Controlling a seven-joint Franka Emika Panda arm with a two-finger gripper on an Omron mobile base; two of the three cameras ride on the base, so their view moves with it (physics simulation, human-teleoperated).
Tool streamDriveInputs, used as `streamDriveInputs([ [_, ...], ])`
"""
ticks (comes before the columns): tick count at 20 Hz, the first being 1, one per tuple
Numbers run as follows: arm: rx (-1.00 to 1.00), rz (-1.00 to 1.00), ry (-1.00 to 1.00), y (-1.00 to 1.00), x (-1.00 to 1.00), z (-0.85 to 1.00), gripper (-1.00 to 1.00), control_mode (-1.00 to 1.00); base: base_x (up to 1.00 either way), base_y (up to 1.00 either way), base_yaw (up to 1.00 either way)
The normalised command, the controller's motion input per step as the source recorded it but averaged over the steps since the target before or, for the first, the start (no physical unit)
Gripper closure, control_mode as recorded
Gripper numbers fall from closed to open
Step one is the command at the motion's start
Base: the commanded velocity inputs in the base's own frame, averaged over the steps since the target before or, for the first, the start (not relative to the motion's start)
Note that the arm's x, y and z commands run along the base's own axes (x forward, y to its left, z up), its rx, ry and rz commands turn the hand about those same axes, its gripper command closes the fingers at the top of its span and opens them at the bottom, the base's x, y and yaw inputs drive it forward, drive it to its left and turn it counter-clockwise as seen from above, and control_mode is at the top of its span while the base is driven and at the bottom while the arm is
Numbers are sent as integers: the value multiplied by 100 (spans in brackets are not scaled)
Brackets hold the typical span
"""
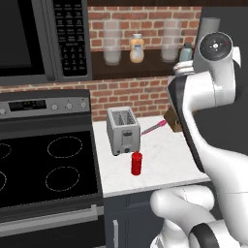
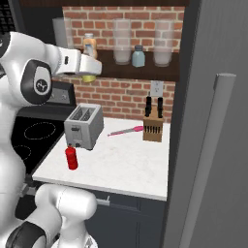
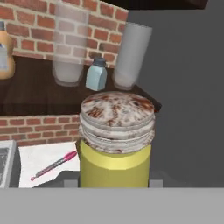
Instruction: Put the shaker and condiment bottle from the counter next to their counterparts in the cabinet.
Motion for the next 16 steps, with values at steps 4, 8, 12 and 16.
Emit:
streamDriveInputs([
  [4,0,0,0,-22,34,41,100,-100,0,0,0],
  [8,0,0,0,-12,23,54,100,-100,0,0,0],
  [12,0,0,6,0,46,4,100,-100,0,0,0],
  [16,3,0,9,8,46,-1,100,-100,0,0,0],
])
